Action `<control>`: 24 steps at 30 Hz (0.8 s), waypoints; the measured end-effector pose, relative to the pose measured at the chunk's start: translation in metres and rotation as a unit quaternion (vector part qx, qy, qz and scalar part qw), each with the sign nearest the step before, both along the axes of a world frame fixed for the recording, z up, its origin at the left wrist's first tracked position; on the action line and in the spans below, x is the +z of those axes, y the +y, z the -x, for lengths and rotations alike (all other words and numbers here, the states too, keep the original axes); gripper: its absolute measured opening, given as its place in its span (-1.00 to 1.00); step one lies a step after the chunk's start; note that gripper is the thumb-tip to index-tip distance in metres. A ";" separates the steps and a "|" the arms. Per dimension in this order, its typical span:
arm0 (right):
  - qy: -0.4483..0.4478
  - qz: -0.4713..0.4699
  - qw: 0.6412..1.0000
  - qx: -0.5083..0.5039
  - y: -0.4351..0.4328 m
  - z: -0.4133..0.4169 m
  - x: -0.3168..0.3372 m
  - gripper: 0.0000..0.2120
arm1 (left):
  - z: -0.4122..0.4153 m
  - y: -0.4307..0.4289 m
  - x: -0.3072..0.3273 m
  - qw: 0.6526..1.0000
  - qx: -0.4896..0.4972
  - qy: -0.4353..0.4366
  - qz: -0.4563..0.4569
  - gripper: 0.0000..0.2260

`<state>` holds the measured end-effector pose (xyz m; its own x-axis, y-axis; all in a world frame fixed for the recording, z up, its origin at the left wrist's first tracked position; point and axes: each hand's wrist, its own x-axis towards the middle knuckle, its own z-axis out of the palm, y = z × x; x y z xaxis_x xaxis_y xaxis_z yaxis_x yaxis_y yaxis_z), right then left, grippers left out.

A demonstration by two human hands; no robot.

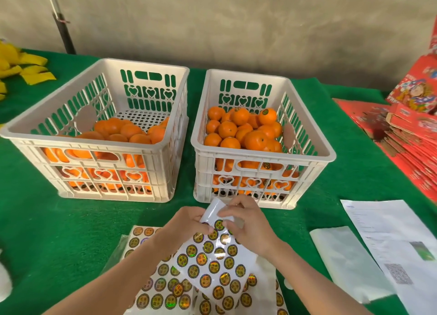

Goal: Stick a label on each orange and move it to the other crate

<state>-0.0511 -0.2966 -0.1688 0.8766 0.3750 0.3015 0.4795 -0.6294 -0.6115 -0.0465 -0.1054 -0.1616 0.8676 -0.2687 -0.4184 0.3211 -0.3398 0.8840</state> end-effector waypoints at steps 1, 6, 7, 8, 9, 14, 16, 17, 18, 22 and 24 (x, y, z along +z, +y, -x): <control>-0.019 0.010 1.000 0.004 -0.001 0.001 0.000 -0.78 | 0.000 0.000 0.000 1.000 -0.009 -0.004 0.003 -0.78; -0.137 0.040 0.990 0.019 0.001 0.004 -0.001 -0.78 | 0.000 -0.004 0.002 0.999 -0.023 -0.014 0.021 -0.71; -0.147 0.037 0.988 0.026 0.001 0.005 -0.001 -0.80 | 0.000 -0.005 0.003 0.999 -0.022 -0.017 0.016 -0.71; -0.147 0.035 0.988 0.031 0.000 0.006 -0.001 -0.81 | 0.000 -0.006 0.003 1.000 -0.020 -0.020 0.011 -0.71; -0.143 0.034 0.989 0.034 0.000 0.006 -0.002 -0.81 | -0.001 -0.007 0.004 0.999 -0.020 -0.022 0.011 -0.71; -0.116 0.039 0.992 0.043 -0.003 0.009 0.005 -0.79 | 0.001 -0.008 0.006 0.999 -0.038 -0.032 0.014 -0.72; -0.106 0.043 0.992 0.050 -0.004 0.011 0.005 -0.83 | 0.001 -0.010 0.006 0.998 -0.044 -0.036 0.009 -0.71; -0.097 0.044 0.993 0.050 -0.005 0.011 0.005 -0.82 | 0.002 -0.011 0.006 0.998 -0.045 -0.036 0.006 -0.71; -0.088 0.047 0.994 0.048 -0.005 0.012 0.004 -0.80 | 0.002 -0.011 0.006 0.998 -0.045 -0.036 0.007 -0.70; -0.076 0.048 0.994 0.056 -0.007 0.014 0.004 -0.80 | 0.003 -0.012 0.009 0.997 -0.057 -0.047 0.009 -0.64; -0.068 0.050 0.995 0.061 -0.008 0.015 0.005 -0.86 | 0.004 -0.014 0.009 0.997 -0.060 -0.054 0.000 -0.60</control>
<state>-0.0660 -0.3044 -0.1634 0.7761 0.5104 0.3704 0.6305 -0.6152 -0.4733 -0.0504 -0.1196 -0.1523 0.8696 -0.3725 -0.3239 0.1806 -0.3705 0.9111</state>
